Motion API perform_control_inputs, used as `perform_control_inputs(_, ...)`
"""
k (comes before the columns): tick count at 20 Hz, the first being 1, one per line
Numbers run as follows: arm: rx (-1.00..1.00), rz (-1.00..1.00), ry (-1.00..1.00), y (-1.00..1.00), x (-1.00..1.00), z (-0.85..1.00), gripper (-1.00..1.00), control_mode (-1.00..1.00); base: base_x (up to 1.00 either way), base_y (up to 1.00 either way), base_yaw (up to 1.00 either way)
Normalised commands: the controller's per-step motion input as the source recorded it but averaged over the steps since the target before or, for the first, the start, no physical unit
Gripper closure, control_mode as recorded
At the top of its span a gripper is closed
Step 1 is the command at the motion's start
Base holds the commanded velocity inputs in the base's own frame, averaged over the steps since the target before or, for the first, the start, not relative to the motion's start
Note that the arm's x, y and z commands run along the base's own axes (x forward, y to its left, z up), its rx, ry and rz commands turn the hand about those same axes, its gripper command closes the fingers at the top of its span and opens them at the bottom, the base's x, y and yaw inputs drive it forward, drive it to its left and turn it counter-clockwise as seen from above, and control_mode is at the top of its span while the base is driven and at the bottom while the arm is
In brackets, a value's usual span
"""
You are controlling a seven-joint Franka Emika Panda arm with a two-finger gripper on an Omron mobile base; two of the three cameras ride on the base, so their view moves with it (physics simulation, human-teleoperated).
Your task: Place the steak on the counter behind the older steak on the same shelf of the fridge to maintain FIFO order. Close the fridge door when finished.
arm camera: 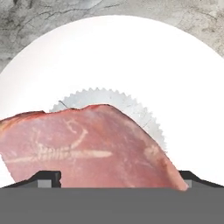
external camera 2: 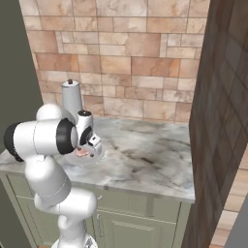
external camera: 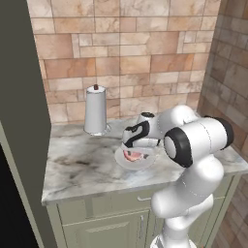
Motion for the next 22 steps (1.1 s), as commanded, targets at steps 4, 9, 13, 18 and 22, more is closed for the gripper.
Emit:
perform_control_inputs(4,0.03,0.00,-0.07,0.30,0.00,-0.76,-1.00,-1.00,0.00,0.00,0.00)
perform_control_inputs(9,0.07,-0.01,-0.09,0.26,-0.08,-0.56,1.00,-1.00,0.00,0.00,0.00)
perform_control_inputs(13,0.01,-0.01,0.00,0.17,-0.04,-0.01,1.00,-1.00,0.00,0.00,0.00)
perform_control_inputs(18,0.00,0.00,0.00,0.37,0.00,0.21,1.00,-1.00,0.00,0.00,0.00)
perform_control_inputs(22,0.00,0.00,0.00,0.22,0.00,0.71,1.00,-1.00,0.00,0.00,0.00)
